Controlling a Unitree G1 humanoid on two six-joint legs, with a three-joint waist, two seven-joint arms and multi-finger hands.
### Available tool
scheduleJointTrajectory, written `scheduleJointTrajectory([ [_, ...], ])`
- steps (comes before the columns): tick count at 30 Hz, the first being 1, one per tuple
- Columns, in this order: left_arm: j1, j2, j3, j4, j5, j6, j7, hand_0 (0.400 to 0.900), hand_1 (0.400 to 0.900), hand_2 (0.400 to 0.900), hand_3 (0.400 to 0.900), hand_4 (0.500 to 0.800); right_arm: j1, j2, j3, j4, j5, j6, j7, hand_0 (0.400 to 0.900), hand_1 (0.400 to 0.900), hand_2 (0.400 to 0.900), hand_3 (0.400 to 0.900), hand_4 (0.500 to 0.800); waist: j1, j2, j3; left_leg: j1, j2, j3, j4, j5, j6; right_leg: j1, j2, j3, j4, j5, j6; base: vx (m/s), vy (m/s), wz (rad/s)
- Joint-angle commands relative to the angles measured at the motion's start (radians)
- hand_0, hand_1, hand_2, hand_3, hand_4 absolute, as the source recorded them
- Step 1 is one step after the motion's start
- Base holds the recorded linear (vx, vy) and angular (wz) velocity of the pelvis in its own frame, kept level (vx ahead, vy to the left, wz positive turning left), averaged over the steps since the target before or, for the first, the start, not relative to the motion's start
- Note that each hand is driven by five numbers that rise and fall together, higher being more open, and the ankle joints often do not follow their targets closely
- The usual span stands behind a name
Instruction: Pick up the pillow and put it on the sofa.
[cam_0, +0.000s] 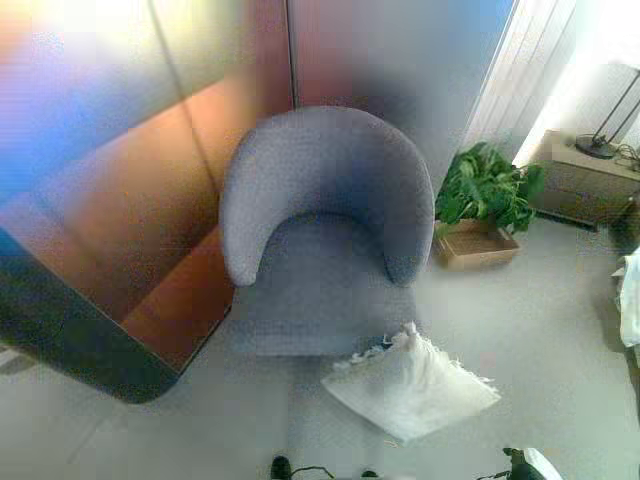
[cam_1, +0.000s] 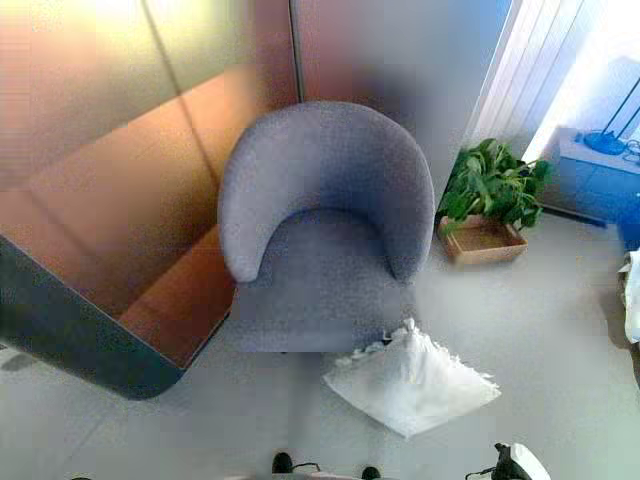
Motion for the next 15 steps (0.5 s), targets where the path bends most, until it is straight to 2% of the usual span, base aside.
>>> scheduleJointTrajectory([
  [1, -0.039, 0.03, 0.004, 0.036, -0.006, -0.005, -0.013, 0.9, 0.9, 0.9, 0.9, 0.8, -0.047, -0.032, 0.0, -0.02, 0.02, -0.031, -0.06, 0.9, 0.9, 0.9, 0.9, 0.8, -0.005, -0.046, 0.028, 0.088, -0.033, 0.017, 0.003, -0.121, 0.022, -0.02, -0.007, -0.005, -0.001, 0.038, 0.06, 0.0, 0.0, 0.0],
  [4, -0.042, 0.029, 0.006, 0.029, -0.024, -0.008, -0.03, 0.9, 0.9, 0.9, 0.9, 0.8, -0.052, -0.033, -0.001, -0.025, 0.016, -0.042, -0.076, 0.9, 0.9, 0.9, 0.9, 0.8, -0.005, -0.046, 0.03, 0.088, -0.033, 0.017, 0.003, -0.122, 0.022, -0.02, -0.007, -0.005, -0.001, 0.037, 0.06, 0.0, 0.0, 0.0],
  [8, -0.041, 0.026, 0.003, 0.026, -0.03, -0.009, -0.02, 0.9, 0.9, 0.9, 0.9, 0.8, -0.055, -0.037, 0.002, -0.035, 0.009, -0.056, -0.091, 0.9, 0.9, 0.9, 0.9, 0.8, -0.002, -0.046, 0.035, 0.086, -0.033, 0.016, 0.003, -0.12, 0.022, -0.021, -0.009, -0.008, -0.001, 0.04, 0.06, 0.01, -0.01, 0.0],
  [15, -0.042, 0.033, -0.002, 0.02, -0.047, 0.006, -0.019, 0.9, 0.9, 0.9, 0.9, 0.8, -0.09, -0.072, 0.011, -0.068, 0.011, -0.057, -0.068, 0.9, 0.9, 0.9, 0.9, 0.8, 0.009, -0.044, 0.05, 0.069, -0.03, 0.014, 0.003, -0.113, 0.02, -0.037, -0.014, -0.014, -0.001, 0.045, 0.062, 0.02, -0.041, 0.02],
])
